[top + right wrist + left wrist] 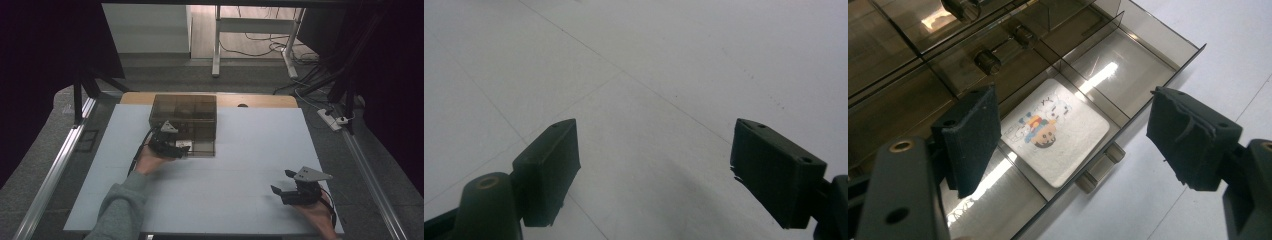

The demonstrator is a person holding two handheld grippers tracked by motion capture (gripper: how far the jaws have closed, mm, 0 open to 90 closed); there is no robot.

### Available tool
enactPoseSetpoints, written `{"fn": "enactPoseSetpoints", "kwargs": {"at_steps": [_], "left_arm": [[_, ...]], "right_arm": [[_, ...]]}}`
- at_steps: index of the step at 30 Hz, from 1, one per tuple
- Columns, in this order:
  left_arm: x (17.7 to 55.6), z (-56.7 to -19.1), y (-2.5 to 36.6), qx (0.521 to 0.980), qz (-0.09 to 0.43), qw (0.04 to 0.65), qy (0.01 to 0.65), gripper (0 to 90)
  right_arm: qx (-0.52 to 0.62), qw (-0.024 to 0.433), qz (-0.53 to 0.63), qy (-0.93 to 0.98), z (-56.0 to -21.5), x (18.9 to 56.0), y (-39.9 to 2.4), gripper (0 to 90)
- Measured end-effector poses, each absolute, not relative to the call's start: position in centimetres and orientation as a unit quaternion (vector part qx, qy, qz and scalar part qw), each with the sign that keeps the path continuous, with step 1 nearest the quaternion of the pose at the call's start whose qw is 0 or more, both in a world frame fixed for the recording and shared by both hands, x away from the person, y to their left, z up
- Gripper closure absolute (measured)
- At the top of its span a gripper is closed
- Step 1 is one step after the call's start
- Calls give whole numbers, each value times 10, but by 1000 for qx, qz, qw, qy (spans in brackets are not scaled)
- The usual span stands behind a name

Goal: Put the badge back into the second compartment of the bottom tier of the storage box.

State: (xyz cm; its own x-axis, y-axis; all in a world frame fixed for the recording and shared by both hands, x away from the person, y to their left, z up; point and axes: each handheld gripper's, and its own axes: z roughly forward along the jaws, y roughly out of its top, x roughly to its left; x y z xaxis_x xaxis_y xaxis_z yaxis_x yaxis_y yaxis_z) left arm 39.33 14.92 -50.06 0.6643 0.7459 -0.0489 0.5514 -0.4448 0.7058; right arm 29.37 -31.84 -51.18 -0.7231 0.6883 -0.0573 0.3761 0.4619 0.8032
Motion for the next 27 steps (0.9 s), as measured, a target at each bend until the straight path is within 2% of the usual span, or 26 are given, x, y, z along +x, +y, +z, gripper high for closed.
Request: {"fn": "enactPoseSetpoints", "kwargs": {"at_steps": [27], "left_arm": [[358,-466,155,838,133,418,323,244]], "right_arm": [[321,191,414,830,-511,294,-320,198]]}}
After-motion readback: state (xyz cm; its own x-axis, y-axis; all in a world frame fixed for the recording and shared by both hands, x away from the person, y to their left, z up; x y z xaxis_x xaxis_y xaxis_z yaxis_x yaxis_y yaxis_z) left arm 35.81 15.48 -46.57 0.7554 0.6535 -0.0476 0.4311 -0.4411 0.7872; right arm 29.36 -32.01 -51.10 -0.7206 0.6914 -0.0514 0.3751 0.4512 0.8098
